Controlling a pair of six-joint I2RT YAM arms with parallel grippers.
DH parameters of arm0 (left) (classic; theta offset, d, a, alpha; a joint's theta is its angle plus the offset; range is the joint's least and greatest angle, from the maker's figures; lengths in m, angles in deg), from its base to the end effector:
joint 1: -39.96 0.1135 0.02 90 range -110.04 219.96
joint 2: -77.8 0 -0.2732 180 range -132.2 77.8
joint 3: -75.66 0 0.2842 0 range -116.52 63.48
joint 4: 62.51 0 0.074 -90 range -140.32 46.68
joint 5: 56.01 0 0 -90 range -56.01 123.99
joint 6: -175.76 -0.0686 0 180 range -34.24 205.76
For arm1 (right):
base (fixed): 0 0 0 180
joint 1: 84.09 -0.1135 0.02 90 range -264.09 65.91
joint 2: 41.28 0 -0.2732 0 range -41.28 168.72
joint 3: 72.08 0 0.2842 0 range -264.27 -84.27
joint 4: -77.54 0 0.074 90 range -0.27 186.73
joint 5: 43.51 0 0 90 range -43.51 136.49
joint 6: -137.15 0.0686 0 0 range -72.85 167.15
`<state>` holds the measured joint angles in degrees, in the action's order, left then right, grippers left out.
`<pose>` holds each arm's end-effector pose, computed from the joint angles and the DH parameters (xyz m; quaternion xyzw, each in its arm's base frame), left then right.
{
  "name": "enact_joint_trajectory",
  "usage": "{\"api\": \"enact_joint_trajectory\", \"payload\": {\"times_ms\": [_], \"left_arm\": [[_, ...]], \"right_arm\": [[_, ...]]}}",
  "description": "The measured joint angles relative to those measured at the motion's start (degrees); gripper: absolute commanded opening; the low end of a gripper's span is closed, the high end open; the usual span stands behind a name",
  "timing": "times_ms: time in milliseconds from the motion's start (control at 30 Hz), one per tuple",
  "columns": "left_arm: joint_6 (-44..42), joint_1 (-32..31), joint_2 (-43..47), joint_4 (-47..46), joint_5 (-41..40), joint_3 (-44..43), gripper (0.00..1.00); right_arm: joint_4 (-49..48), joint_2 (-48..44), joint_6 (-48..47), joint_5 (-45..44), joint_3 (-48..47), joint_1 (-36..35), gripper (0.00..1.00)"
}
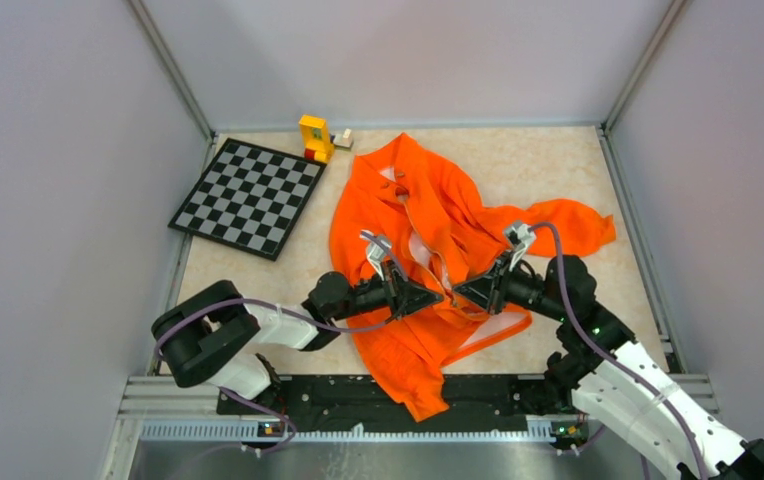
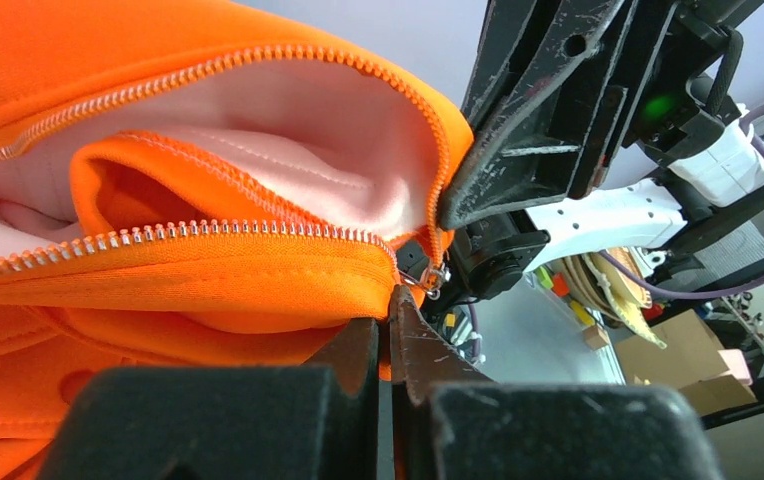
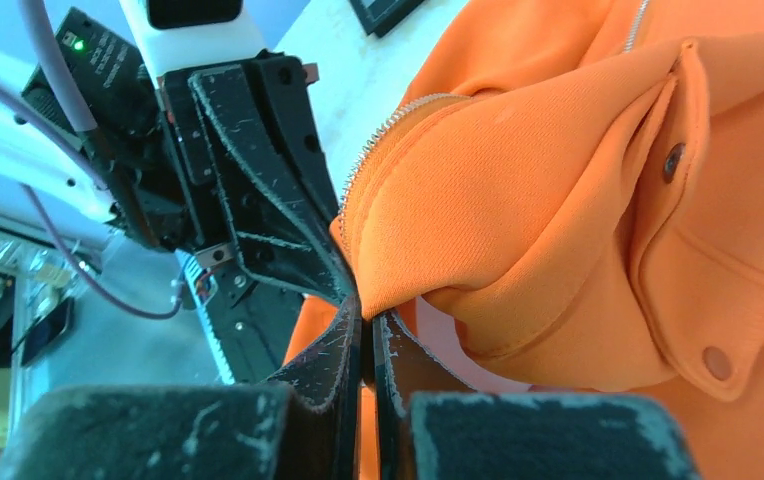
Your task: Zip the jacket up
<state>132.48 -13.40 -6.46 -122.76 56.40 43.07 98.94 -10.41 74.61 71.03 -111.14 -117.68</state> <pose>0.1609 -0.2602 0.1829 0.1841 0.6302 -0.6513 0.3804 0.1505 0.1342 0.2630 -0.1728 0.7577 0.4517 0.4382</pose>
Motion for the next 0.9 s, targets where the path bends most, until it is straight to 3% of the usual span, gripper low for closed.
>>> {"api": "enact_joint_trajectory", "payload": {"times_ms": [467,767,900], "left_arm": [[-3.7,-1.2,-0.6,-3.9,0.6,0.0,0.00],[-4.5,-1.4,-0.8,-7.4,1.3,0.8,0.00],[-4.7,-1.5,-1.2,-9.1,2.1,1.0,0.00]], "right_arm": [[-11.3,0.3,9.0,2.2,4.9,1.2,0.00],[-6.6,0.6,4.7,-0.2,3.8,1.9,0.00],[-6.8,-1.1,1.2,3.9,3.8,1.9,0.00]]}}
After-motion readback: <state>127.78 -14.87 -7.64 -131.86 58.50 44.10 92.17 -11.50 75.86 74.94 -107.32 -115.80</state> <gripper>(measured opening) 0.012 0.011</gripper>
